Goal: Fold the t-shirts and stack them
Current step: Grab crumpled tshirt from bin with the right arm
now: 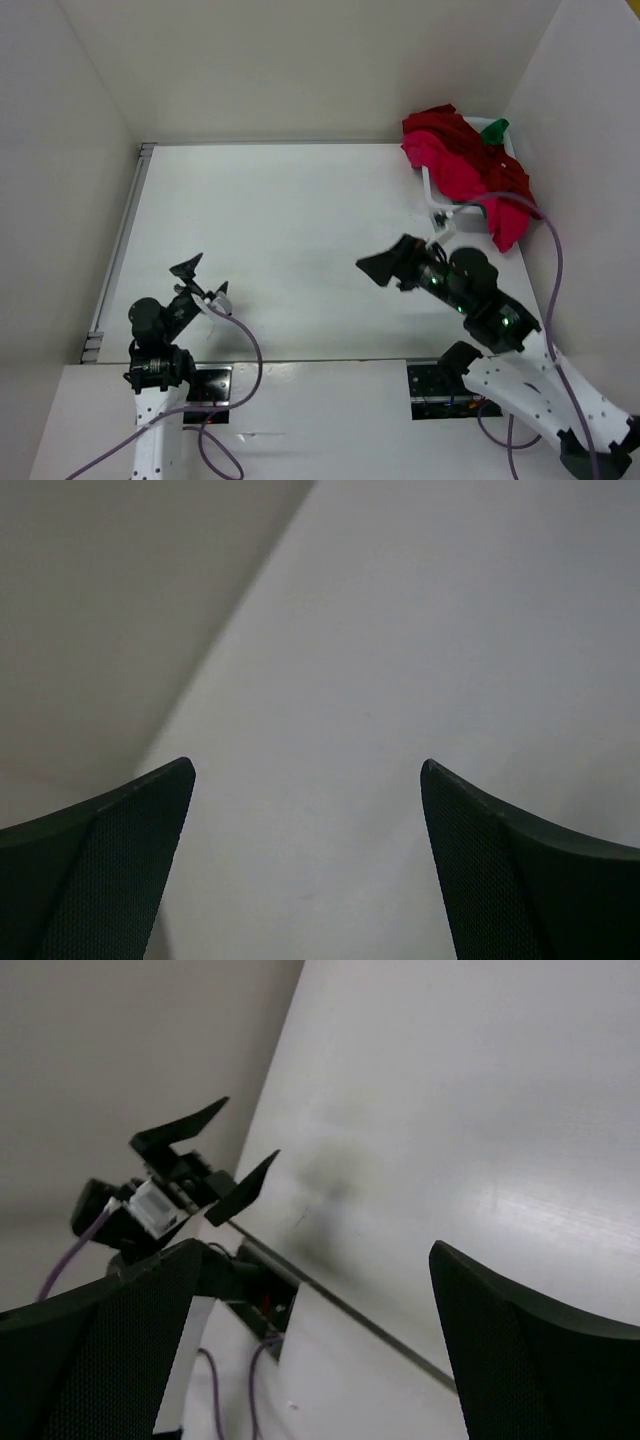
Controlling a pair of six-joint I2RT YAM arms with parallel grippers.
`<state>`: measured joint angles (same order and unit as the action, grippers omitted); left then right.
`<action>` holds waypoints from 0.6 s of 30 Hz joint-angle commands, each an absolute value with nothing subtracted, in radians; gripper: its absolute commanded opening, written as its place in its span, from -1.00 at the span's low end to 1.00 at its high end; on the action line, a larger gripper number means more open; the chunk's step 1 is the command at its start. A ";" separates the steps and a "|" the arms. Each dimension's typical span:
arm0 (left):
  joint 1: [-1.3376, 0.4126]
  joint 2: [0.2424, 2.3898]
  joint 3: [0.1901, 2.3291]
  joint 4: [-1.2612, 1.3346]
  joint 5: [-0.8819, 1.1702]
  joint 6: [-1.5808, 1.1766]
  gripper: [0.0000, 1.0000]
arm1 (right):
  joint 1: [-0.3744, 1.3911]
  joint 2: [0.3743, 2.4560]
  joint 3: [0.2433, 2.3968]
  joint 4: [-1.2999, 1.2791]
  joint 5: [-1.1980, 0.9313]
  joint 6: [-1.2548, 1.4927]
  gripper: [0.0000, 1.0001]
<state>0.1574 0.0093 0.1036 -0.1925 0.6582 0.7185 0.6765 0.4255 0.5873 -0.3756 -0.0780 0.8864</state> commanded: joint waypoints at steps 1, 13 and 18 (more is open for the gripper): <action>0.158 -0.117 0.108 0.214 0.764 1.086 1.00 | 0.684 0.765 0.871 -0.375 -0.079 0.548 0.99; 0.101 0.641 0.895 -0.086 0.144 0.525 1.00 | 0.672 1.208 1.423 -0.221 0.575 0.061 0.99; 0.081 0.900 1.006 -0.205 0.189 0.476 1.00 | 0.551 1.495 1.667 -0.187 0.735 -0.159 0.99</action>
